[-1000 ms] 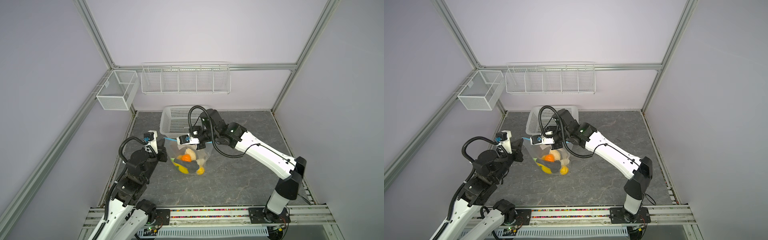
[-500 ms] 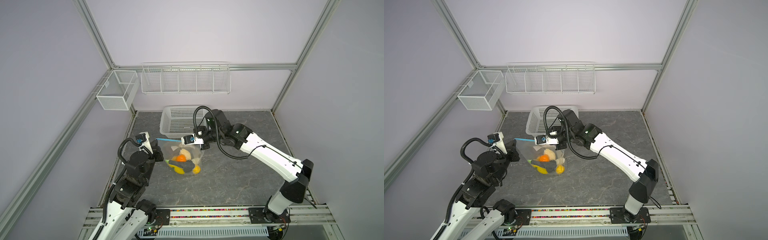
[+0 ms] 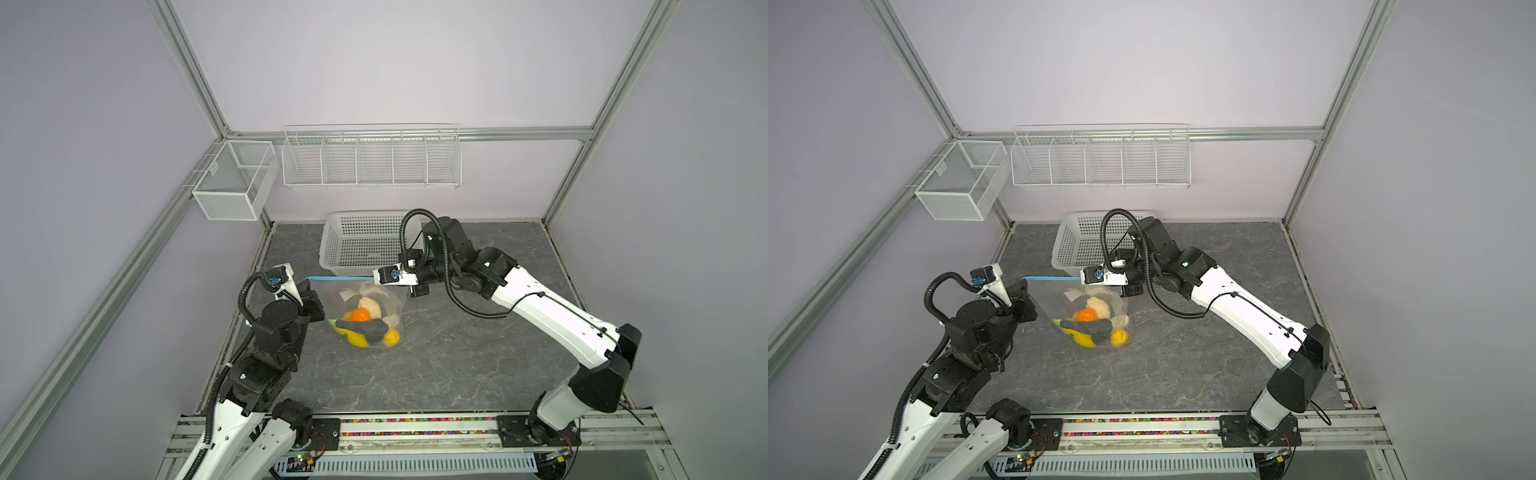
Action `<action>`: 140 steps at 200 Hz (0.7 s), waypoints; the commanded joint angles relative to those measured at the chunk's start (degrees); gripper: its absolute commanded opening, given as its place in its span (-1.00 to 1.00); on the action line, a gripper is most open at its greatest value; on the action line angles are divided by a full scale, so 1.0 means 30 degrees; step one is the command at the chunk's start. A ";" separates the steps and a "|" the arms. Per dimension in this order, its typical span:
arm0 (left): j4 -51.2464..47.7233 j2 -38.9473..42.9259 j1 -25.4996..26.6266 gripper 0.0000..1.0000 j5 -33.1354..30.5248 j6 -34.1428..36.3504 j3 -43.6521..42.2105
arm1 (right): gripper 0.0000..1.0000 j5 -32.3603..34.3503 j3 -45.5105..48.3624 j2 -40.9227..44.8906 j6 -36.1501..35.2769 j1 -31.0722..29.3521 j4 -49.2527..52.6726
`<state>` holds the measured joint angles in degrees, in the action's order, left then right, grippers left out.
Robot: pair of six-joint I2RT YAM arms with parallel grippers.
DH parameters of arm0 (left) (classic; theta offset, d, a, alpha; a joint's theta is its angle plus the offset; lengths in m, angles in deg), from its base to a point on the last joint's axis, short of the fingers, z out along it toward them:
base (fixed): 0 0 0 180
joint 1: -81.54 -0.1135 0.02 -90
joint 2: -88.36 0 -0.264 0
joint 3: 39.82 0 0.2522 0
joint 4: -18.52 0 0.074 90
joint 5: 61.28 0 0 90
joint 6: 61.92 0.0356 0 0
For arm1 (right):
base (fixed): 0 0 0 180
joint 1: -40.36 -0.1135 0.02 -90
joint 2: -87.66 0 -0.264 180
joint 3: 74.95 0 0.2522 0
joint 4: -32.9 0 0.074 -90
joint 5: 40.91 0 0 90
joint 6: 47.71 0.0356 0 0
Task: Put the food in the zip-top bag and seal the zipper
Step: 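Hold the zipper end with the left gripper while the right gripper pulls the zipper taut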
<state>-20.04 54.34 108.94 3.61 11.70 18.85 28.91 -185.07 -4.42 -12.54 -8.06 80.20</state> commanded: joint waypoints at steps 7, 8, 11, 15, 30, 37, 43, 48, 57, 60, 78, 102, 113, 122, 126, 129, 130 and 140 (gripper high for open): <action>-0.0600 0.0119 -0.0285 -1.00 -0.2179 -0.0553 0.0564 | -0.88 0.0354 0.0489 0.1107 0.0280 0.0609 0.0354; -0.0621 0.0119 -0.0285 -1.00 -0.2179 -0.0549 0.0561 | -0.88 0.0348 0.0498 0.1119 0.0284 0.0612 0.0344; -0.0613 0.0119 -0.0285 -1.00 -0.2216 -0.0546 0.0585 | -0.88 0.0353 0.0532 0.1176 0.0269 0.0639 0.0335; -0.0626 0.0132 -0.0285 -1.00 -0.2224 -0.0538 0.0577 | -0.87 0.0394 0.0577 0.1208 0.0287 0.0671 0.0327; -0.0667 0.0161 -0.0285 -1.00 -0.2265 -0.0474 0.0617 | -0.88 0.0428 0.0696 0.1346 0.0317 0.0775 0.0283; -0.0670 0.0204 -0.0285 -1.00 -0.2293 -0.0432 0.0613 | -0.88 0.0422 0.0731 0.1342 0.0344 0.0808 0.0287; -0.0670 0.0229 -0.0270 -1.00 -0.2274 -0.0401 0.0618 | -0.87 0.0458 0.0732 0.1392 0.0376 0.0823 0.0316; -0.0699 0.0222 -0.0288 -1.00 -0.2277 -0.0421 0.0644 | -0.87 0.0462 0.0770 0.1413 0.0376 0.0870 0.0305; -0.0729 0.0262 -0.0285 -1.00 -0.2287 -0.0398 0.0622 | -0.87 0.0471 0.0821 0.1466 0.0386 0.0904 0.0307; -0.0751 0.0269 -0.0285 -1.00 -0.2262 -0.0366 0.0644 | -0.87 0.0486 0.0829 0.1465 0.0388 0.0914 0.0309; -0.0790 0.0280 -0.0285 -1.00 -0.2267 -0.0283 0.0605 | -0.88 0.0539 0.0936 0.1530 0.0434 0.1020 0.0301; -0.0819 0.0266 -0.0281 -1.00 -0.2180 -0.0088 0.0632 | -0.88 0.0707 0.0962 0.1621 0.0603 0.1215 0.0332; -0.0972 0.0164 -0.0285 -1.00 -0.1980 0.0010 0.0789 | -0.88 0.0748 0.0947 0.1694 0.0671 0.1302 0.0366; -0.1174 0.0065 -0.0285 -1.00 -0.1976 0.0011 0.0936 | -0.87 0.0796 0.0993 0.1793 0.0676 0.1337 0.0372; -0.1243 0.0039 -0.0285 -1.00 -0.1958 0.0053 0.0965 | -0.87 0.0809 0.1019 0.1853 0.0711 0.1342 0.0360; -0.1276 0.0032 -0.0285 -1.00 -0.1958 0.0057 0.1005 | -0.88 0.0810 0.1033 0.1861 0.0700 0.1320 0.0359; -0.1295 0.0032 -0.0285 -1.00 -0.1951 0.0063 0.1002 | -0.88 0.0810 0.1048 0.1891 0.0699 0.1319 0.0361; -0.1343 0.0030 -0.0270 -1.00 -0.1953 0.0052 0.1014 | -0.87 0.0858 0.1121 0.1962 0.0727 0.1402 0.0263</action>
<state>-21.85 54.25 108.94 1.73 11.90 19.75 30.02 -182.79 -1.68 -11.47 -5.11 80.24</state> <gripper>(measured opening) 0.047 0.100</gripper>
